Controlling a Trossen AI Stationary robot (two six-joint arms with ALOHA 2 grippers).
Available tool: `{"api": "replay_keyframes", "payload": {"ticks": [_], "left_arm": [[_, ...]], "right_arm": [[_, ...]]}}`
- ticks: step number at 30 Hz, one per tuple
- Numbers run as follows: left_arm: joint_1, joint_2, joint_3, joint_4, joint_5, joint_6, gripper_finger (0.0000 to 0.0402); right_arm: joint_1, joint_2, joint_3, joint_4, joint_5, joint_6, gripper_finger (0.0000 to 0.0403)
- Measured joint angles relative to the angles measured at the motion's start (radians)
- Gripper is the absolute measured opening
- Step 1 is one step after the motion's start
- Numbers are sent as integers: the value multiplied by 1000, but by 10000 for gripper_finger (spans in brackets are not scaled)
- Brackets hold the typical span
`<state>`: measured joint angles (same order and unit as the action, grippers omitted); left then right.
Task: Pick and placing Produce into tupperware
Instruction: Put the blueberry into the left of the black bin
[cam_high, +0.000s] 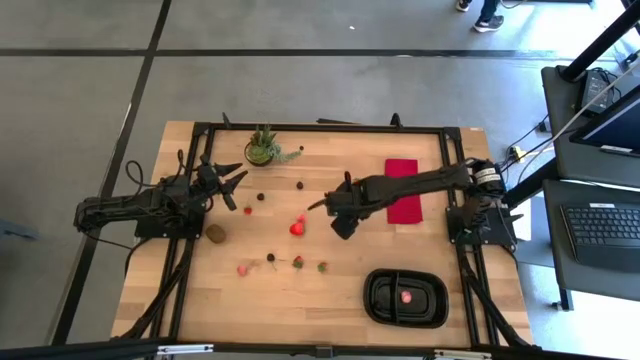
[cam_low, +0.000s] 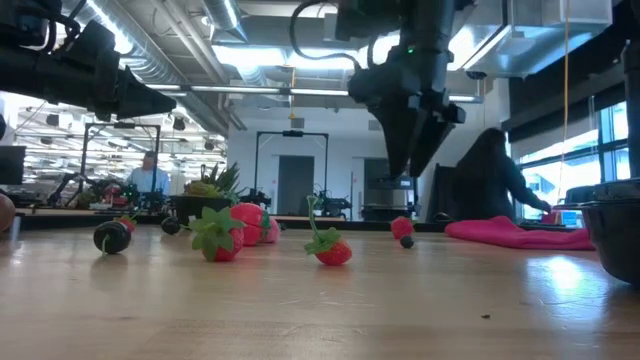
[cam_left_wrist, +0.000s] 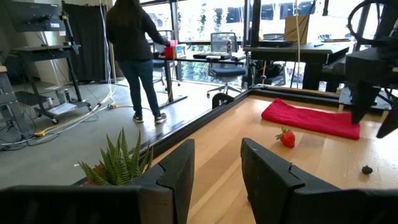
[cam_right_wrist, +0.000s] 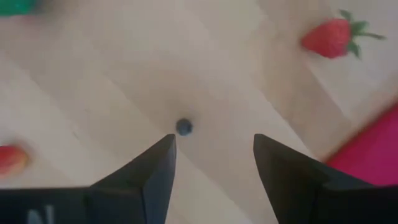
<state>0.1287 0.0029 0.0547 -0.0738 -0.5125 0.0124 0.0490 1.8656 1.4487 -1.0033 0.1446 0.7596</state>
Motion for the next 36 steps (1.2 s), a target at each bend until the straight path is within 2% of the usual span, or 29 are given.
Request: {"api": "replay_keyframes", "payload": {"ticks": [11,36], "left_arm": [[0,0,0,0,0,0,124],[0,0,1,0,0,0,124]], "right_arm": [[-13,0,-3,29,-17,-33,217],[-14,-1,-247,339,-71,-6,217]]}}
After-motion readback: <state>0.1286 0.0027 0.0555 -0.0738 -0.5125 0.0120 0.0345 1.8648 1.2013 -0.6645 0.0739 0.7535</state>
